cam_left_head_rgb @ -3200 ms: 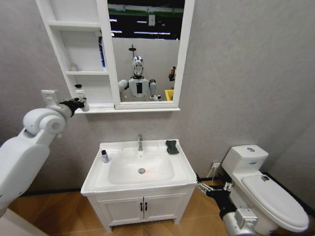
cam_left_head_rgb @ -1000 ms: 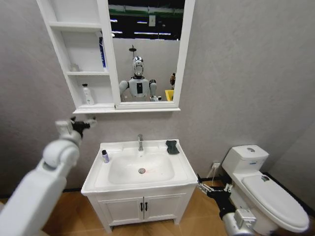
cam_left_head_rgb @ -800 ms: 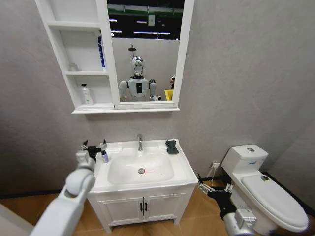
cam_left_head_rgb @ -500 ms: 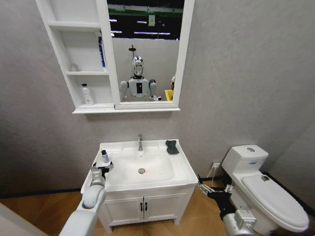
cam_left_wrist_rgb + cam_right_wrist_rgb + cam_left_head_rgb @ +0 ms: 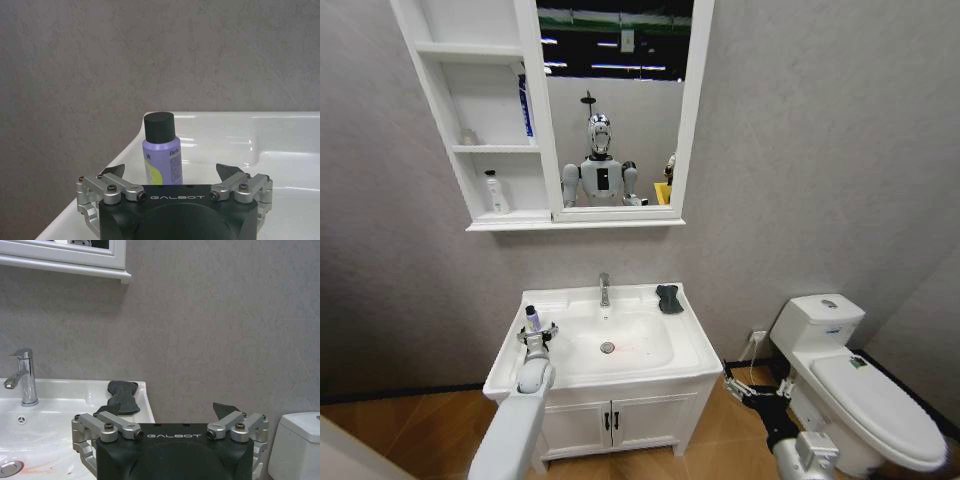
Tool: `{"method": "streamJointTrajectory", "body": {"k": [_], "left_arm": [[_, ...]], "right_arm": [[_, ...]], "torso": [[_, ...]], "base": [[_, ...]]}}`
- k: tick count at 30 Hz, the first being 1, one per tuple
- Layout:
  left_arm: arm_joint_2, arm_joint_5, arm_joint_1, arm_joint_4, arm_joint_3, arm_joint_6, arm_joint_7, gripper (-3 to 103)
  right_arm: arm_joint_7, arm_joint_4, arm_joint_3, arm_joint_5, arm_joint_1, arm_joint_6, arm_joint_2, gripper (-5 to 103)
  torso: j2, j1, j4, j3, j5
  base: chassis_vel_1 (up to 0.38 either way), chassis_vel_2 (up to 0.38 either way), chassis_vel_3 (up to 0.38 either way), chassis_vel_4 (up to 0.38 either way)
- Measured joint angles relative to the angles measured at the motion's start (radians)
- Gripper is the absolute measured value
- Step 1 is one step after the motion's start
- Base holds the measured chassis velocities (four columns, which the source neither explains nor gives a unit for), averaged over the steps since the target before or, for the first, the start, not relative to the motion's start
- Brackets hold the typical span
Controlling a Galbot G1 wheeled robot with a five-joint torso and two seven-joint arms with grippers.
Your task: Move facial cleanser and shampoo from washbasin to cabinet, then wipe washbasin with towel.
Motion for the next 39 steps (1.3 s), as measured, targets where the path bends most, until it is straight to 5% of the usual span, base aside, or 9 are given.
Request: {"method": "streamJointTrajectory", "body": {"k": [10, 27, 33, 38, 39], "left_arm": [[-0.006, -0.025, -0.057, 0.111, 0.002, -0.091, 0.008, 103], [-0.012, -0.025, -0.107, 0.197, 0.006, -0.137, 0.004, 45], [0.021, -0.035, 0.001, -0.051, 0.0, -0.016, -0.037, 43], [0.116, -0.088, 0.12, -0.448, -0.011, 0.131, -0.04, 43], [0.116, -0.088, 0.12, -0.448, -0.011, 0.131, -0.04, 43]], "right_arm": [[0.0, -0.016, -0.001, -0.002, 0.006, 0.009, 0.004, 100], [0.0, -0.026, 0.003, -0.002, 0.007, 0.014, 0.006, 100], [0.002, -0.031, -0.002, -0.003, 0.011, 0.014, 0.009, 100], [0.002, -0.037, -0.007, -0.005, 0.016, 0.014, 0.01, 100], [0.002, -0.037, -0.007, -0.005, 0.016, 0.014, 0.01, 100]], "torso": [[0.0, 0.0, 0.0, 0.0, -0.0001], [0.0, 0.0, -0.0002, 0.0, -0.0001], [0.0, 0.0, 0.0, 0.0, -0.0001], [0.0, -0.001, -0.0001, 0.0, 0.0002], [0.0, -0.001, -0.0001, 0.0, 0.0002]], "base": [[0.0, 0.0, 0.0, 0.0], [0.0, 0.0, 0.0, 0.0], [0.0, 0.0, 0.0, 0.0], [0.0, 0.0, 0.0, 0.0], [0.0, 0.0, 0.0, 0.0]]}}
